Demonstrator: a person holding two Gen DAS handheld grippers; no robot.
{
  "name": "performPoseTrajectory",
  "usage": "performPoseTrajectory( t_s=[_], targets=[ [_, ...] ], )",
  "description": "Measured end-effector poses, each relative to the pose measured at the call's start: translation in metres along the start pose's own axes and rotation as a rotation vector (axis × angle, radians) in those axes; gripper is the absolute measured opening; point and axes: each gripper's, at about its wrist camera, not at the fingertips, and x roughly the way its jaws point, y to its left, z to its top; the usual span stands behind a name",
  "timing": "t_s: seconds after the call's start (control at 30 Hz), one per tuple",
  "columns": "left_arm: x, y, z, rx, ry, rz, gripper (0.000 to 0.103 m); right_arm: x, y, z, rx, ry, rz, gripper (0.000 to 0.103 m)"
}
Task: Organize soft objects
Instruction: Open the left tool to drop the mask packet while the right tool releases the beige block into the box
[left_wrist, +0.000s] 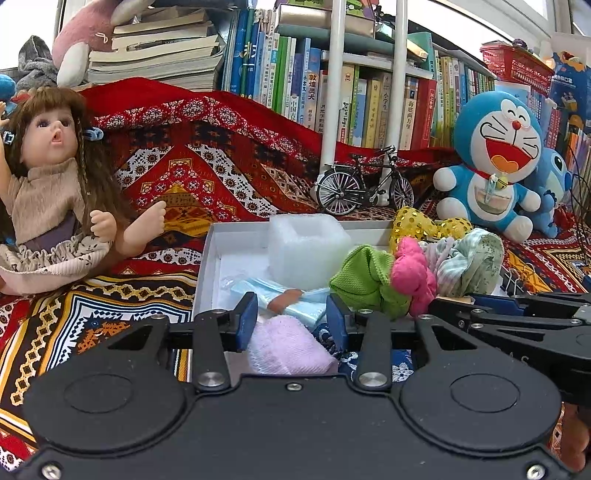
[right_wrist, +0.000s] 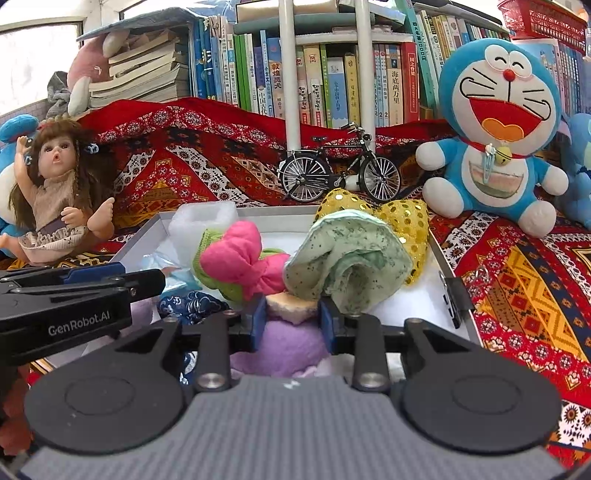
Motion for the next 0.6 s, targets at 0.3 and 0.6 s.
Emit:
performPoseTrajectory(
  t_s=[0.3,0.6],
  targets=[
    [-0.016,-0.003,0.004,0.014,-0.034,-0.018,0.047,-0.011,0.002,-0.001,0.008,-0.012,0.010,0.049],
    [-0.035,-0.003,0.007,0.026,-0.062,-0.024,0.057,-0.030,0.009,-0.001,-0.038,-0.046,0.009,0.057]
  ],
)
